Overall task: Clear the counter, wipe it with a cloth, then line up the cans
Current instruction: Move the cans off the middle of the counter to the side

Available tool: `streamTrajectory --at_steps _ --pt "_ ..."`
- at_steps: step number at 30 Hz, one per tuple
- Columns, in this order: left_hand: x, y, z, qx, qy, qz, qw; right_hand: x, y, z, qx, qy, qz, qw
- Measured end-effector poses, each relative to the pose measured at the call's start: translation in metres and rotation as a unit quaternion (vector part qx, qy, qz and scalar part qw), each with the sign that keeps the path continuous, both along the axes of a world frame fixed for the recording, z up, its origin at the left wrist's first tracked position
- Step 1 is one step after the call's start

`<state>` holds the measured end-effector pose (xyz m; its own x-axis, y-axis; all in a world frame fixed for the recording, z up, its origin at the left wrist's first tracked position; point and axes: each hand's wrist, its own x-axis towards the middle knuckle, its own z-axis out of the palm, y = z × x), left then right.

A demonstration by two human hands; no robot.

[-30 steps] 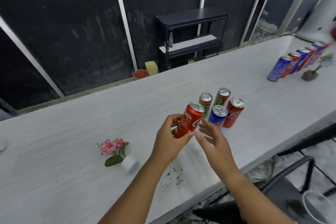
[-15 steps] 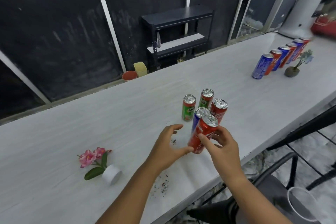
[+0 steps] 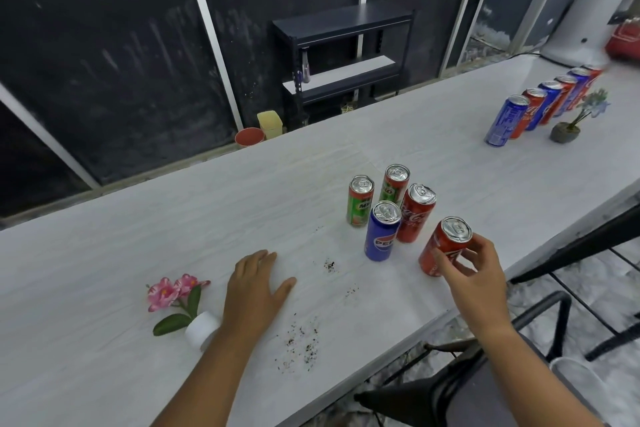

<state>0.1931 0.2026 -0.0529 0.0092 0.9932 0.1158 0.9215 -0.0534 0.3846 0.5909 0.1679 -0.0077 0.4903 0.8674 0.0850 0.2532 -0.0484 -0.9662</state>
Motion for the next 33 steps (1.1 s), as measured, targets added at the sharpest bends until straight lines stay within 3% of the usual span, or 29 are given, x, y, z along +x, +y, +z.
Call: streamTrajectory --at_steps 8,13,17,25,33 --pt "0.005 -0.020 0.005 -0.004 -0.045 0.002 0.999 0.000 -0.005 -0.007 -0.044 -0.031 0.015 0.998" --pt "-0.015 -0.059 0.023 0.067 -0.087 0.010 0.994 -0.012 -0.030 -0.023 -0.107 -0.054 -0.010 0.993" --pt "-0.062 -0.086 0.036 0.122 -0.086 0.066 0.987 -0.029 -0.051 -0.031 -0.104 -0.147 -0.023 0.983" --pt "-0.128 -0.113 0.031 0.141 -0.108 0.149 0.973 -0.073 -0.045 -0.026 -0.078 -0.222 0.077 0.969" --pt "-0.173 -0.137 0.009 0.112 -0.098 0.166 0.975 -0.162 -0.036 -0.016 -0.052 -0.221 0.199 0.953"
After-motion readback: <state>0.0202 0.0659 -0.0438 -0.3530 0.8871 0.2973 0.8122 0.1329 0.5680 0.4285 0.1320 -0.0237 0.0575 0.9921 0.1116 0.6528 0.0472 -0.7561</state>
